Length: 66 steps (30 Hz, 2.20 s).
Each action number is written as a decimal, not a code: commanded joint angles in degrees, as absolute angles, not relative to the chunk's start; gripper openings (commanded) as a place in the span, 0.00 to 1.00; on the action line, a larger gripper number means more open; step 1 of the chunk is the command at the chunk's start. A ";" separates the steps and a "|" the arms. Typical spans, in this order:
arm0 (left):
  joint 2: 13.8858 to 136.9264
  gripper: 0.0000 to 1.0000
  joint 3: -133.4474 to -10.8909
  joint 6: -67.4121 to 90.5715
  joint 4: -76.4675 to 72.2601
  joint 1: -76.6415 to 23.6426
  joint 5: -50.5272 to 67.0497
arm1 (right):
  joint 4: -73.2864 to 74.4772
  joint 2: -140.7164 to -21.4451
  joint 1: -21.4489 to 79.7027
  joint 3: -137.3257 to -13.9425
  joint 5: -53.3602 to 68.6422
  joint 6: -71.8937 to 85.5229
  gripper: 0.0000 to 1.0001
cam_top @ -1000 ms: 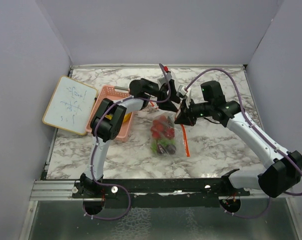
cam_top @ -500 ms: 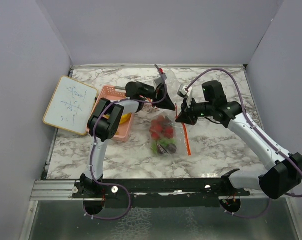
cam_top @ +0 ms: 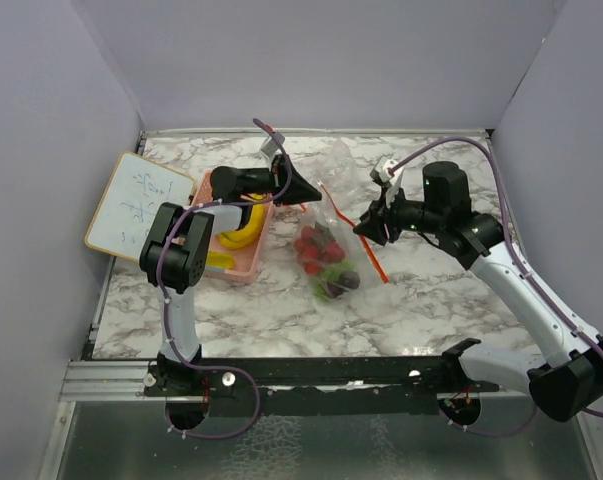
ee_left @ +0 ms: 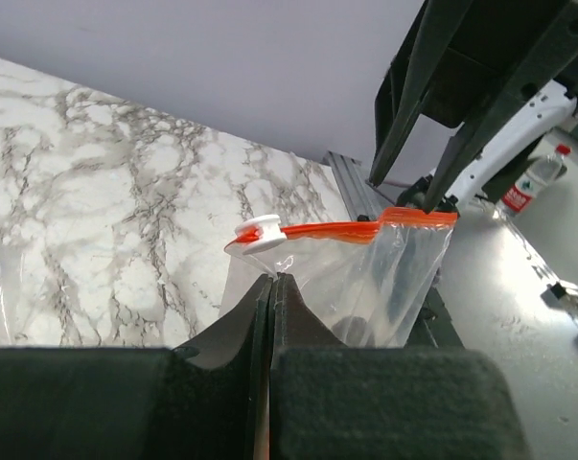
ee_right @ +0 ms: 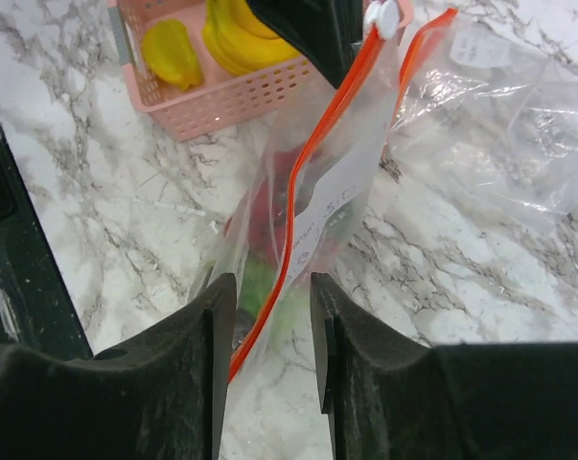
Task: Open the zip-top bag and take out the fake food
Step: Pick up the zipper food storage bag at the center of the board, then unzip the zipper food storage bag at the center of the board.
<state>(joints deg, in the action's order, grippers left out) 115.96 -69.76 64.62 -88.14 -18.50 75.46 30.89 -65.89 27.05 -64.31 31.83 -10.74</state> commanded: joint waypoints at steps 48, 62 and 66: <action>84.66 0.00 -46.08 33.14 -61.90 -20.48 51.59 | 7.71 -81.01 43.77 -77.29 2.70 1.86 0.38; 85.52 0.00 -46.82 32.86 -61.08 -20.49 51.77 | 7.56 -79.20 43.77 -73.75 1.48 2.11 0.42; 85.44 0.00 -46.82 32.64 -60.96 -20.45 51.79 | 7.23 -78.94 43.74 -72.94 0.75 2.26 0.36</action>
